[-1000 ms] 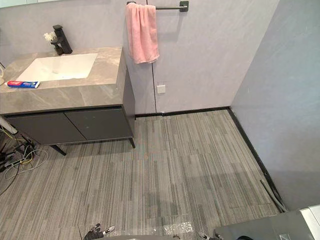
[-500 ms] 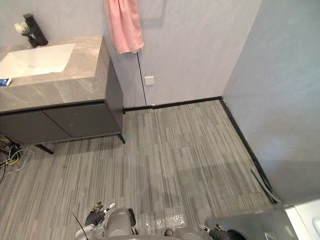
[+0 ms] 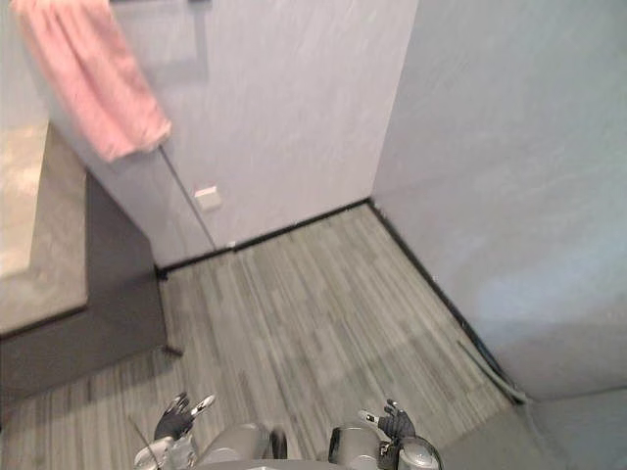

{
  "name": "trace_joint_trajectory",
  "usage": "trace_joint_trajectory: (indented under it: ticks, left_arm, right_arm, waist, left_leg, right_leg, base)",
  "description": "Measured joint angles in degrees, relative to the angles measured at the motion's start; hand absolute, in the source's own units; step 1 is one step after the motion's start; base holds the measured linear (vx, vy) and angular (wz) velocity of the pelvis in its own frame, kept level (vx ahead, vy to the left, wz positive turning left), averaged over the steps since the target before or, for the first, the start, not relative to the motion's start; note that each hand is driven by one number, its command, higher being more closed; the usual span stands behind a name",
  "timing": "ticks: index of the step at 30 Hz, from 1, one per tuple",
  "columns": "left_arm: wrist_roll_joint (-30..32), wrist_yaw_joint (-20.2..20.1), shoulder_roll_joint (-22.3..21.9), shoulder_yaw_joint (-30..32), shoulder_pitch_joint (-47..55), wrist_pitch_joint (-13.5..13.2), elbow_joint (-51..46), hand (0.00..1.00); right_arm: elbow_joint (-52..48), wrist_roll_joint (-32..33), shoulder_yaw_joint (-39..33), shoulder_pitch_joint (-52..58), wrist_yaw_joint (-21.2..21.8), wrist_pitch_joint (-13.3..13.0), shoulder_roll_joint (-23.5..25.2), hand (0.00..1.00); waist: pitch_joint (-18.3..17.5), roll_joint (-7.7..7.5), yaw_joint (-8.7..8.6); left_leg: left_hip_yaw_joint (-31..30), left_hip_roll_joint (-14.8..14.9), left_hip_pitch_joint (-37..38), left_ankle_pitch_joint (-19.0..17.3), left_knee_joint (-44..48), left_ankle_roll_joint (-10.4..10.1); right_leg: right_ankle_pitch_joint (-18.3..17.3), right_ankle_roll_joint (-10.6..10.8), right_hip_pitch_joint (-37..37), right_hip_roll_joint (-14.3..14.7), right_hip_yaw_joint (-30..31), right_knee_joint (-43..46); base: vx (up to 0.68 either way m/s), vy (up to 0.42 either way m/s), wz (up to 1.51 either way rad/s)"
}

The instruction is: Organize washtable

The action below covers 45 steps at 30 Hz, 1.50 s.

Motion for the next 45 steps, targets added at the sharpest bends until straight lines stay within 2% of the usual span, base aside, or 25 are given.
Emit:
trace_joint_trajectory:
  ticks: [2, 4, 6, 7, 8, 10, 12, 14, 15, 16, 18, 19, 21, 22, 23, 24, 25, 26, 27, 30, 32, 33, 35, 39, 45]
  left_arm:
    - [0.0, 0.1, -0.9, -1.1, -1.3, -1.1, -1.6, 0.0]
    - [0.0, 1.1, -1.3, -0.9, -0.4, -1.0, -1.1, 0.0]
    - [0.0, 2.9, -3.3, 1.6, -0.1, -1.0, -2.1, 0.0]
    - [-0.2, 4.2, -4.8, 2.9, 0.1, -1.0, -2.8, 0.0]
    - [-0.2, 5.2, -4.9, 3.1, 0.4, -0.9, -3.0, 0.0]
    - [-0.2, 5.2, -4.7, 2.5, 0.5, -0.9, -3.8, 0.0]
    - [-0.2, 5.3, -4.1, 1.9, 1.3, -1.0, -7.4, 0.0]
    - [-0.1, 6.5, -4.2, 1.7, 1.9, -1.1, -11.0, 0.0]
    - [0.3, 7.3, -4.1, 1.8, 2.1, -1.1, -12.6, 0.0]
    - [0.7, 7.8, -4.1, 1.8, 2.2, -1.1, -13.5, 0.0]
    - [1.0, 9.4, -4.2, 1.7, 4.2, -1.1, -17.7, 0.0]
    - [1.6, 10.9, -3.8, 2.4, 3.5, -1.0, -20.5, 0.0]
    - [4.3, 13.4, -5.4, 4.2, 2.9, -1.1, -27.2, 0.0]
    - [6.9, 14.6, -6.1, 5.0, 2.8, -1.1, -31.5, 0.0]
    - [12.1, 16.0, -5.8, 5.5, 2.8, -1.3, -36.6, 0.0]
    - [14.6, 16.6, -5.9, 5.8, 2.6, -1.5, -38.1, 0.0]
    - [18.6, 17.7, -6.2, 5.6, 2.5, -1.6, -40.6, 0.0]
    - [21.1, 18.9, -6.3, 5.9, 4.2, -1.6, -44.1, 0.0]
    - [22.0, 19.5, -6.2, 6.0, 5.6, -1.6, -46.2, 0.0]
    - [26.1, 23.1, -6.9, 8.3, 8.1, -1.7, -53.1, 0.0]
    - [26.9, 24.3, -7.0, 10.0, 8.4, -1.7, -53.7, 0.0]
    - [27.1, 25.4, -7.0, 10.5, 8.6, -1.6, -54.1, 0.0]
    - [28.0, 26.4, -7.0, 10.5, 8.6, -1.4, -54.8, 0.0]
    - [27.9, 26.4, -7.5, 13.4, 12.0, -1.4, -60.6, 0.0]
    - [27.8, 26.3, -8.9, 17.1, 16.7, -1.5, -64.1, 0.0]
  right_arm:
    - [-5.6, 0.0, 2.9, -0.2, 0.5, 0.0, 0.0, 0.0]
    - [-7.3, 0.0, 5.8, -0.2, 0.4, -0.1, 0.0, 0.0]
    - [-9.5, 0.0, 8.7, -0.7, 0.3, -0.1, -0.9, 0.0]
    - [-12.6, -0.2, 10.0, -0.3, 0.0, -0.2, -1.4, 0.0]
    - [-13.4, -0.3, 10.4, -0.1, -0.9, -0.4, -0.7, 0.0]
    - [-13.3, -0.3, 9.9, 0.0, -1.7, -0.4, -0.2, 0.0]
    - [-12.2, -0.3, 9.8, 0.4, -2.5, -0.9, 0.0, 0.0]
    - [-12.0, -0.3, 9.1, 0.8, -3.2, -1.2, -1.5, 0.0]
    - [-11.8, -0.3, 8.1, 1.2, -3.4, -1.3, -2.1, 0.0]
    - [-11.8, -0.3, 7.4, 1.7, -3.5, -1.4, -2.2, 0.0]
    - [-10.9, -0.3, 6.2, 2.8, -3.6, -1.4, -3.0, 0.0]
    - [-10.0, -0.2, 4.9, 3.0, -4.1, -1.4, -1.5, 0.0]
    - [-10.5, -0.2, 4.7, 1.6, -4.5, -2.2, -1.0, 0.0]
    - [-11.2, -0.2, 4.0, 0.9, -4.5, -2.4, -0.7, 0.0]
    - [-13.2, -0.1, 2.4, 0.7, -4.7, -2.9, 0.0, 0.0]
    - [-13.7, -0.1, 1.8, 0.4, -5.0, -3.1, 0.1, 0.0]
    - [-13.6, 0.0, 0.6, -0.2, -5.7, -2.9, 0.1, 0.0]
    - [-13.6, 0.0, 0.7, -1.0, -5.8, -3.0, 0.1, 0.0]
    - [-13.5, 0.0, 1.0, -1.4, -5.9, -3.0, 0.1, 0.0]
    - [-13.6, 0.0, 3.2, -2.3, -5.9, -3.2, 0.8, 0.0]
    - [-14.0, 0.0, 5.0, -2.3, -5.8, -3.2, 1.6, 0.0]
    - [-14.2, -0.3, 5.8, -1.8, -5.8, -3.2, 2.1, 0.0]
    - [-15.2, -0.4, 7.4, -0.5, -6.0, -3.3, 1.9, 0.0]
    - [-16.3, -0.7, 7.6, 2.2, -5.9, -2.8, 1.0, 0.0]
    - [-13.9, -0.6, 7.0, 2.5, -6.0, -2.4, 0.7, 0.0]
  waist:
    - [-0.4, -0.62, -2.35]
    - [-1.6, -1.3, -2.48]
    - [-1.3, 0.62, -1.64]
    - [-0.3, 3.18, -1.58]
    - [0.0, 3.4, -0.49]
    - [0.2, 2.57, 0.23]
    - [0.0, -0.94, 0.76]
    - [0.0, -1.54, 0.72]
    - [0.0, -1.62, 0.7]
    - [0.0, -1.57, 0.65]
    - [-0.5, -0.87, 0.79]
    - [-0.8, -3.04, 0.19]
    - [-0.7, -2.05, 0.71]
    - [-0.6, -1.3, 0.65]
    - [-0.5, -1.88, 0.79]
    - [-0.4, -1.25, 0.0]
    - [-0.3, -1.09, -0.46]
    - [-0.2, -1.24, -0.61]
    - [-0.3, -0.87, -0.7]
    - [-0.8, -0.15, -0.69]
    - [-0.5, 0.47, -0.87]
    - [-0.8, -0.36, -0.64]
    - [-0.9, -0.94, -1.12]
    - [-0.2, 1.33, 0.84]
    - [-0.1, -0.17, 2.6]
  left_leg:
    - [-2.0, 0.9, 3.0, -1.6, -2.5, -1.8]
    - [-3.4, 2.3, 7.3, -3.2, -1.0, -4.6]
    - [-3.6, 6.2, 0.8, 0.1, 16.1, -4.8]
    - [-3.2, 10.8, -5.3, 8.2, 30.6, -2.8]
    - [-2.4, 14.0, -10.2, 10.3, 40.3, -2.4]
    - [-0.6, 13.9, -14.6, 7.0, 42.8, -2.4]
    - [5.4, 12.0, -19.4, 5.9, 34.5, -2.7]
    - [8.7, 11.6, -24.0, 6.1, 24.5, -2.9]
    - [9.5, 10.3, -25.2, 6.8, 17.3, -2.4]
    - [9.8, 9.1, -25.1, 8.9, 12.6, -1.1]
    - [8.7, 6.3, -23.6, 19.7, 1.7, 3.6]
    - [7.9, 4.2, -23.9, 19.0, 2.6, 5.9]
    - [5.2, 3.6, -23.3, 18.1, 1.4, 5.0]
    - [4.5, 3.5, -22.7, 17.3, 1.8, 3.9]
    - [4.5, 2.1, -22.6, 14.8, 4.4, 2.7]
    - [3.8, 1.9, -22.1, 12.9, 5.4, 2.2]
    - [3.6, 1.7, -19.6, 10.4, 4.8, 1.8]
    - [4.4, 1.5, -16.2, 9.3, 2.7, 2.0]
    - [4.3, 1.5, -14.2, 9.0, 1.1, 2.1]
    - [4.5, 4.1, -7.2, 9.5, -5.3, 1.3]
    - [4.1, 5.0, -4.0, 10.0, -7.7, 0.4]
    - [3.9, 4.5, -3.3, 10.0, -6.8, 0.3]
    - [2.0, 4.7, -3.7, 7.7, -2.1, -1.6]
    - [-0.7, 7.9, -7.4, 6.5, 8.6, -3.1]
    - [-1.4, 12.4, -10.6, 6.3, 8.4, -2.9]
  right_leg:
    - [4.0, 2.6, -2.0, 0.2, 3.1, -24.8]
    - [14.3, 1.7, -0.5, 2.1, 4.6, -27.9]
    - [10.3, -0.6, 1.1, 4.0, 1.7, -24.7]
    - [7.5, -2.3, 5.5, 5.8, -0.2, -26.3]
    - [5.4, -3.7, 9.3, 7.2, -0.8, -28.1]
    - [4.6, -4.1, 15.1, 6.6, -1.7, -32.1]
    - [4.6, -3.9, 22.2, 3.9, -3.9, -39.1]
    - [4.2, -2.2, 26.6, 3.2, -6.2, -42.1]
    - [2.8, 0.3, 29.2, 2.7, -7.6, -42.4]
    - [1.9, 1.8, 30.7, 2.3, -8.5, -42.3]
    - [-0.9, 5.8, 33.8, 2.5, -9.9, -39.4]
    - [-0.7, 7.8, 32.7, -0.1, -9.9, -35.1]
    - [-3.9, 7.6, 30.9, -1.7, -10.3, -36.4]
    - [-2.7, 7.7, 29.9, -3.7, -10.4, -40.5]
    - [7.0, 6.7, 28.2, -6.2, -9.0, -40.7]
    - [6.2, 7.5, 28.2, -6.3, -8.4, -37.0]
    - [6.4, 6.6, 26.2, -7.7, -7.7, -28.7]
    - [10.1, 2.2, 23.1, -9.1, -7.0, -19.9]
    - [13.0, 1.1, 21.3, -9.4, -6.1, -16.2]
    - [3.5, 1.5, 15.6, -4.2, -5.3, -14.3]
    - [1.8, 0.4, 13.4, 0.3, -5.2, -22.1]
    - [3.5, -2.7, 13.3, 1.4, -5.7, -30.6]
    - [9.3, -2.0, 15.3, 1.6, -7.8, -37.9]
    - [8.9, -2.7, 19.8, 3.3, -12.3, -37.6]
    - [7.7, -3.4, 22.5, 0.0, -15.8, -34.6]
  base:
    - [0.64, -0.104, 0.54]
    - [0.69, -0.165, 0.44]
    - [0.78, -0.217, 0.18]
    - [0.78, -0.191, 0.18]
    - [0.65, -0.119, 0.22]
    - [0.58, -0.103, 0.25]
    - [0.61, -0.122, 0.44]
    - [0.71, -0.053, 0.49]
    - [0.6, 0.032, 0.44]
    - [0.5, 0.05, 0.51]
    - [0.58, 0.068, 0.62]
    - [0.72, 0.074, 0.72]
    - [0.5, 0.058, 0.39]
    - [0.36, 0.052, 0.01]
    - [0.39, 0.07, 0.19]
    - [0.37, 0.049, 0.35]
    - [0.36, 0.052, 0.23]
    - [0.31, 0.035, -0.06]
    - [0.32, 0.043, -0.29]
    - [0.29, -0.019, -0.17]
    - [0.29, -0.122, 0.14]
    - [0.29, -0.151, 0.34]
    - [0.33, -0.206, 0.71]
    - [0.26, -0.135, 0.55]
    - [0.09, 0.084, 0.36]
